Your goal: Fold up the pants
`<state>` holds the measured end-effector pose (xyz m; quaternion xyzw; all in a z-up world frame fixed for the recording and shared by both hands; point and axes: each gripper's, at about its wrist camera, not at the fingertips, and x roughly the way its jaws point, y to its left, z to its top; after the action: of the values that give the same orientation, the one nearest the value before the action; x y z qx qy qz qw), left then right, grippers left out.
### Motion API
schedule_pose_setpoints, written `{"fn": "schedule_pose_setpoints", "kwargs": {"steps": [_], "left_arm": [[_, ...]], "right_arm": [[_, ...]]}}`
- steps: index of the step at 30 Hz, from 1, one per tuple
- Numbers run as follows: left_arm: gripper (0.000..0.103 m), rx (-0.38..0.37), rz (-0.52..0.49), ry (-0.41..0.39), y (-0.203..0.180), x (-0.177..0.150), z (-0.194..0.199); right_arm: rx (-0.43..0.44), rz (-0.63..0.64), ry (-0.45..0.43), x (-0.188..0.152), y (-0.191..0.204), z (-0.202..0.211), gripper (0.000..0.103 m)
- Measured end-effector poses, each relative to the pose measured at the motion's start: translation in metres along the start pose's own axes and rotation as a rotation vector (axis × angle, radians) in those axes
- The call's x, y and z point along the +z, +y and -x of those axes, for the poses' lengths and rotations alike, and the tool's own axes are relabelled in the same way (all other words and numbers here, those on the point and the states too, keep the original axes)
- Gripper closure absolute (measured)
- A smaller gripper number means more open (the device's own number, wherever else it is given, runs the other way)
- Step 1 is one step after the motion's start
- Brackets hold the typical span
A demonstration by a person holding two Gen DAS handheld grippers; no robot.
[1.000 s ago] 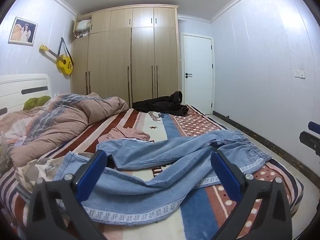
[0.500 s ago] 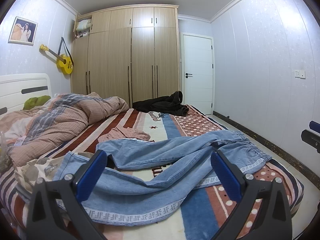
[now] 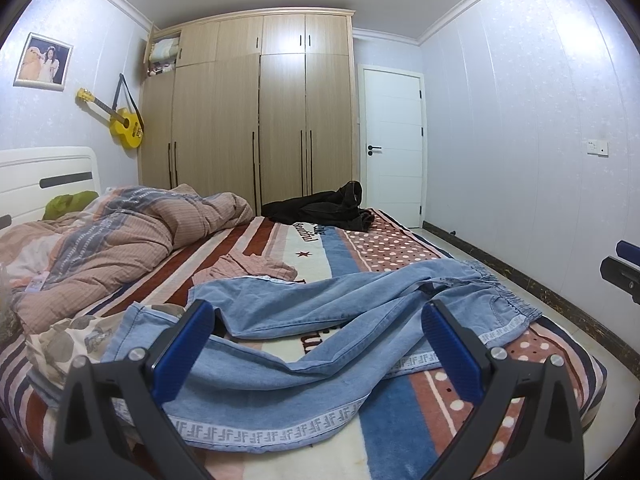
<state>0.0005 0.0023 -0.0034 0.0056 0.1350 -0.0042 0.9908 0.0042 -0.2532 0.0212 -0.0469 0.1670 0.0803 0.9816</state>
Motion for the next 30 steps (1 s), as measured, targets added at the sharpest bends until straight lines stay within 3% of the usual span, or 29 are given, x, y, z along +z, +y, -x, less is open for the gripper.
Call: {"fn": "schedule_pose_setpoints", "kwargs": {"steps": [20, 30], "left_arm": [[0.001, 0.004, -0.007, -0.002, -0.0015, -0.0024, -0.0025], [0.001, -0.028, -0.001, 0.016, 0.0000, -0.0027, -0.0049]], "right_arm": [[0.001, -0.005, 0.003, 0.0002, -0.0005, 0.0010, 0.000], [0.010, -0.014, 0.010, -0.0008, -0.0004, 0.0019, 0.000]]}}
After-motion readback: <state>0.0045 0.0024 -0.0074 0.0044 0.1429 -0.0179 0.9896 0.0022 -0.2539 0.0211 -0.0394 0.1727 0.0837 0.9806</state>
